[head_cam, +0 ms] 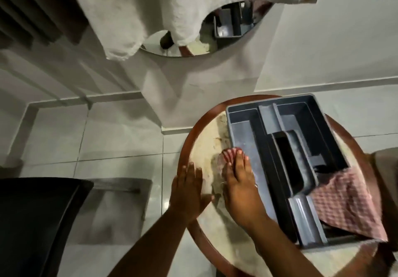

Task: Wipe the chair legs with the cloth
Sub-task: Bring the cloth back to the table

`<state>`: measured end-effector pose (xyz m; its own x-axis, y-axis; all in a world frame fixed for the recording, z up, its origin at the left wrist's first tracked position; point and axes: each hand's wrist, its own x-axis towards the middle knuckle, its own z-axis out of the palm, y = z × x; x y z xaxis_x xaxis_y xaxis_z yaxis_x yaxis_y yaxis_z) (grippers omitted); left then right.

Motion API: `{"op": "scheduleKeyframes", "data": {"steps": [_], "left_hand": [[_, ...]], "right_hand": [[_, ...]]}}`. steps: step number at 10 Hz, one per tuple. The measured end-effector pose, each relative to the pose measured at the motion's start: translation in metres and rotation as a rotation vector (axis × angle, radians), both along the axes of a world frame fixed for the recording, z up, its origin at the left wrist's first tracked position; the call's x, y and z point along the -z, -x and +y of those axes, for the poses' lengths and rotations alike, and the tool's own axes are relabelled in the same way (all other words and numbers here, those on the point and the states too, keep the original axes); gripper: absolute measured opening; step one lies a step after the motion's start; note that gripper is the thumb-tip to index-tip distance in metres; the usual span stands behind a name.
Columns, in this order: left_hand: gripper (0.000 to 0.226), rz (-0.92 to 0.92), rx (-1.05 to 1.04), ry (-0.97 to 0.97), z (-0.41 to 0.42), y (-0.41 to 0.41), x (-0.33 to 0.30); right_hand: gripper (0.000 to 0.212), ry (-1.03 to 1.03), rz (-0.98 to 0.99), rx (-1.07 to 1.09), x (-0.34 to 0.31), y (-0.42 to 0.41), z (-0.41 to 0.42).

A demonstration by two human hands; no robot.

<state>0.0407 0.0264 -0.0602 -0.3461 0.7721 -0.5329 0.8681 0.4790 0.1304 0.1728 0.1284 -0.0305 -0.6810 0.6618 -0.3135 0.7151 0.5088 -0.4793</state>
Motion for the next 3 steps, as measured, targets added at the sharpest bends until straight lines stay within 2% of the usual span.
{"op": "scheduleKeyframes", "data": {"steps": [1,2,3], "left_hand": [[0.106,-0.063,-0.039,-0.068,0.009,-0.007,0.017],[0.107,-0.021,-0.028,0.052,0.007,-0.009,0.034],[0.11,0.01,-0.048,0.038,0.008,-0.01,0.03]], "right_hand": [[0.085,0.004,-0.06,-0.006,0.009,-0.001,0.002],[0.086,0.053,-0.04,-0.015,0.01,0.004,-0.002],[0.08,0.071,-0.08,-0.062,-0.005,0.003,0.006]]}}
